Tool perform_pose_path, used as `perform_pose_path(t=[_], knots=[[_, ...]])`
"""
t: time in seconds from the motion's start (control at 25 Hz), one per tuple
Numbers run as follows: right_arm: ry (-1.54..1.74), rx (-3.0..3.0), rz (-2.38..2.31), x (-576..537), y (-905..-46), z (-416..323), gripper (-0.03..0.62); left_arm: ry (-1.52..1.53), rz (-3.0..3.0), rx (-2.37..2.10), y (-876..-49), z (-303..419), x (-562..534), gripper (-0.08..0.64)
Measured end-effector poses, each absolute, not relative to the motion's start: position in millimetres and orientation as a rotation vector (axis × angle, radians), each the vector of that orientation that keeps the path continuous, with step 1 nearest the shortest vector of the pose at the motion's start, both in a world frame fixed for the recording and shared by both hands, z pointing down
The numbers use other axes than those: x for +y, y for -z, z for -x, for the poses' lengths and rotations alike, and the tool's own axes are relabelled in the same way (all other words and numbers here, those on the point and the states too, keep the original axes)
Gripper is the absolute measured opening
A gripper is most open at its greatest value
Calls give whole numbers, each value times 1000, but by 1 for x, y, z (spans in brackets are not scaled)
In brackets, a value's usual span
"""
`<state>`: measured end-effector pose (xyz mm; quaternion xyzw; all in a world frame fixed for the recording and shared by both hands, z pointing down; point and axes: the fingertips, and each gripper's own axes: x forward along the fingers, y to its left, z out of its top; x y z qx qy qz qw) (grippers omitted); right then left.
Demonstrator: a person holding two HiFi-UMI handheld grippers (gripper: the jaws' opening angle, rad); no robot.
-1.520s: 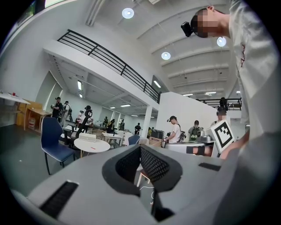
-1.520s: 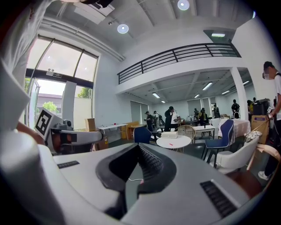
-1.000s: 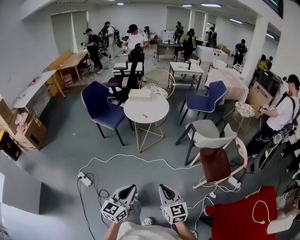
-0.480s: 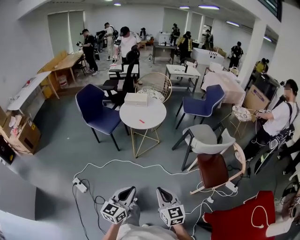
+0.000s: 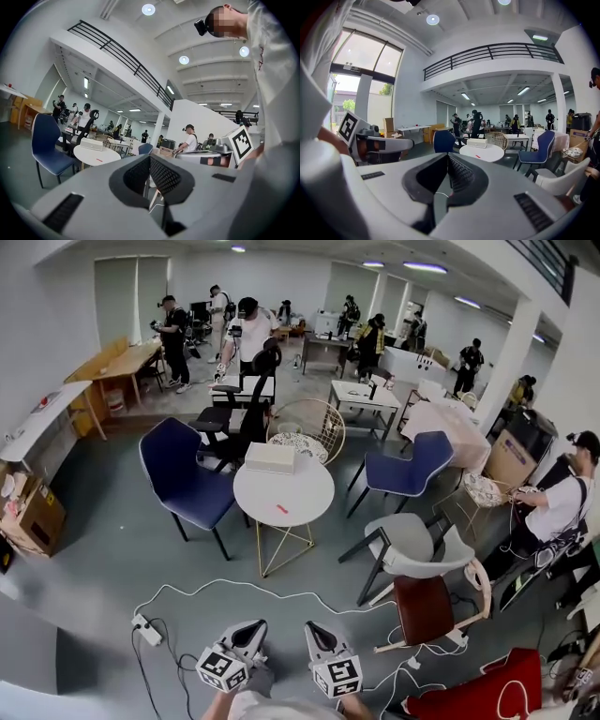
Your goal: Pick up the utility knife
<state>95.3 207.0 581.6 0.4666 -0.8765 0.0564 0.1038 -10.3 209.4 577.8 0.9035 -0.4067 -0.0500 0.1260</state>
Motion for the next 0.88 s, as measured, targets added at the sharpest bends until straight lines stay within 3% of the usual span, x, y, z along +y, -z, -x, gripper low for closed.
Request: perform_pose_path(t=[0.48,0.88], knots=[[-137,-2556,-1406,64,-551,-41,17,144,-2670,-1110,-549,60,63,12],[-166,-2542,-1433,-3,-557,-15,17,141,-2661,-1118,-550,99,4,12]])
